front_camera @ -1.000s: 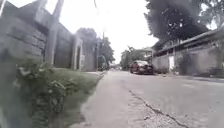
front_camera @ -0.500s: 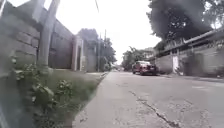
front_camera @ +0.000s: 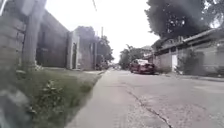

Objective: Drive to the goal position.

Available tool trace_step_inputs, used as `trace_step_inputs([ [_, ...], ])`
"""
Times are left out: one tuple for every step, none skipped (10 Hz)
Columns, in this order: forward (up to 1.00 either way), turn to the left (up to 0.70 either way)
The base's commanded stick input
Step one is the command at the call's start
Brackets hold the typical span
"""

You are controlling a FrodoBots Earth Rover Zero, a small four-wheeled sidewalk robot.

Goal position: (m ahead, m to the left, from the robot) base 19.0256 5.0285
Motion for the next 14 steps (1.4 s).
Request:
trace_step_inputs([
  [0.7, 0.0],
  [0.7, 0.0],
  [0.7, 0.0],
  [0.7, 0.0],
  [0.7, 0.0],
  [0.7, 0.0],
  [0.7, 0.0],
  [0.7, 0.0],
  [0.7, 0.0],
  [0.7, 0.15],
  [0.7, 0.34],
  [0.7, 0.35],
  [0.7, 0.27],
  [0.7, 0.07],
])
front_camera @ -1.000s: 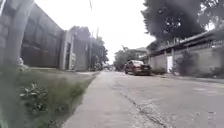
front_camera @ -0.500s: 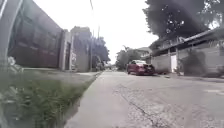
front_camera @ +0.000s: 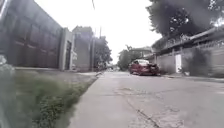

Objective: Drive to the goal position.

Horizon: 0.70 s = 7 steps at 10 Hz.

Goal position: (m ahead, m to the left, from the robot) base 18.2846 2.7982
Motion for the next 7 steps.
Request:
trace_step_inputs([
  [0.7, 0.0],
  [0.7, 0.0],
  [0.7, 0.0],
  [0.7, 0.0],
  [0.7, 0.0],
  [0.7, 0.0],
  [0.7, 0.0],
])
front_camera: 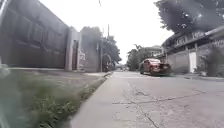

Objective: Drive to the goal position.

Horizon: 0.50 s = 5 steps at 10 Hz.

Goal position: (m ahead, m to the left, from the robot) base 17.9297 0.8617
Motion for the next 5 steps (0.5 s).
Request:
trace_step_inputs([
  [0.7, 0.0],
  [0.7, 0.0],
  [0.7, 0.0],
  [0.7, 0.0],
  [0.7, 0.0],
])
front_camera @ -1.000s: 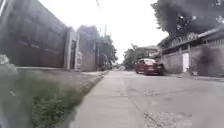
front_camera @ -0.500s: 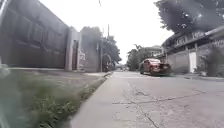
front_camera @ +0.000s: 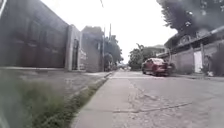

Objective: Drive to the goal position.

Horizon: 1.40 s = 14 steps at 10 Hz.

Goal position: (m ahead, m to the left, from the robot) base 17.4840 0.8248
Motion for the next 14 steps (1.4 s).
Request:
trace_step_inputs([
  [0.7, 0.0],
  [0.7, 0.0],
  [0.7, -0.01],
  [0.7, -0.22],
  [0.7, -0.35],
  [0.7, -0.35],
  [0.7, -0.21],
  [0.7, 0.0],
  [0.7, 0.0],
  [0.7, 0.0],
  [0.7, 0.0],
  [0.7, 0.0],
  [0.7, 0.0],
  [0.7, 0.0],
])
